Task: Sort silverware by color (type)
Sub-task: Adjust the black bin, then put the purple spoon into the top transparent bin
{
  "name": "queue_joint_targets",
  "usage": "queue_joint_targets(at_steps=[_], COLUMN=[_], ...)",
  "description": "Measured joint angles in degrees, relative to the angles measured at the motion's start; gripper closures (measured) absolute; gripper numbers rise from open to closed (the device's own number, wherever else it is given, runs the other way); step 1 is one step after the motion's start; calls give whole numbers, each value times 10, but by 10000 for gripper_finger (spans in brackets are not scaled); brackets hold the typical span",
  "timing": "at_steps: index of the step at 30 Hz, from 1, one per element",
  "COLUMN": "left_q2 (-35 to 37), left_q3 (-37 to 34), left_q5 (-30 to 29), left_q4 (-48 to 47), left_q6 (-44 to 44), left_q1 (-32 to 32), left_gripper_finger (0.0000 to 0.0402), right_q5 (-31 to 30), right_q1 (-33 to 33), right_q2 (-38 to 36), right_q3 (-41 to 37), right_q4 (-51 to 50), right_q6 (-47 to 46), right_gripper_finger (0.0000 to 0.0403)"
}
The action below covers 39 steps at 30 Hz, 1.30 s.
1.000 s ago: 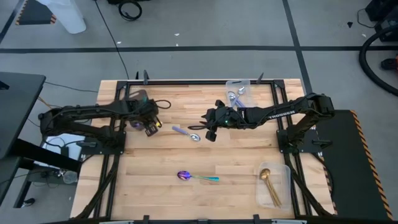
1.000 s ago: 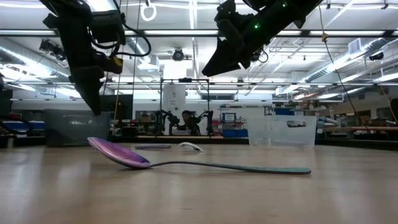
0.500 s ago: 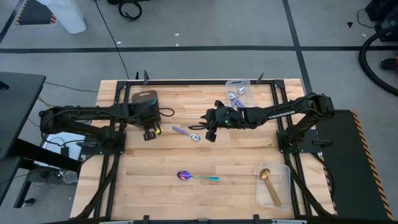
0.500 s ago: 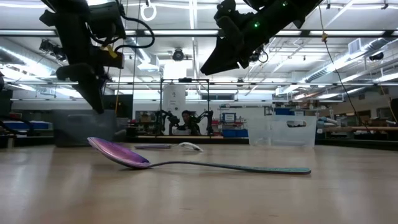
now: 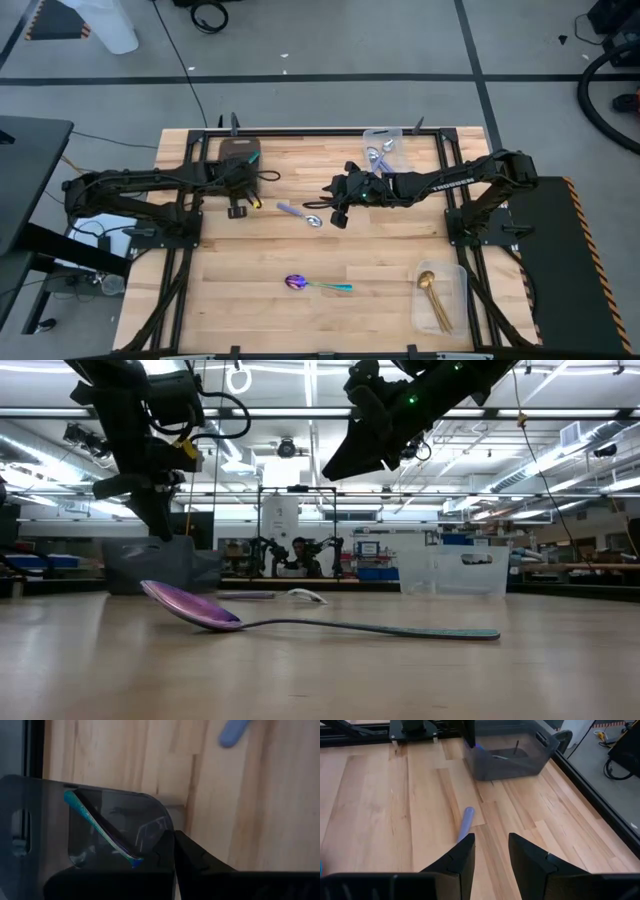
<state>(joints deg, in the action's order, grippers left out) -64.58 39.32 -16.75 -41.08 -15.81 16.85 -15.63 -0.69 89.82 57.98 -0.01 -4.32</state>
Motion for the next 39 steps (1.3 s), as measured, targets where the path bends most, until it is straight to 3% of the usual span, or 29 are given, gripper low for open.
queue_joint_targets(at_steps=[10, 18, 23, 29, 33, 39], left_q2=[0, 0, 1, 1, 1, 1], left_q3=[0, 1, 41, 87, 82, 64], left_q5=[-5, -44, -53, -31, 17, 21], left_q4=[0, 1, -20, -18, 44, 124], left_q6=[1, 19, 34, 92, 107, 108], left_q1=[11, -11, -30, -58, -81, -106], left_gripper_finger=[374, 293, 257, 254, 253, 253], right_q5=[3, 3, 3, 3, 4, 35], right_q1=[0, 0, 0, 0, 0, 0], right_q2=[0, 0, 0, 0, -4, -25], right_q3=[0, 0, 0, 0, 0, 0], right_q4=[0, 7, 7, 3, -31, -120], right_q6=[1, 5, 11, 11, 14, -9], right_gripper_finger=[275, 275, 275, 275, 275, 275])
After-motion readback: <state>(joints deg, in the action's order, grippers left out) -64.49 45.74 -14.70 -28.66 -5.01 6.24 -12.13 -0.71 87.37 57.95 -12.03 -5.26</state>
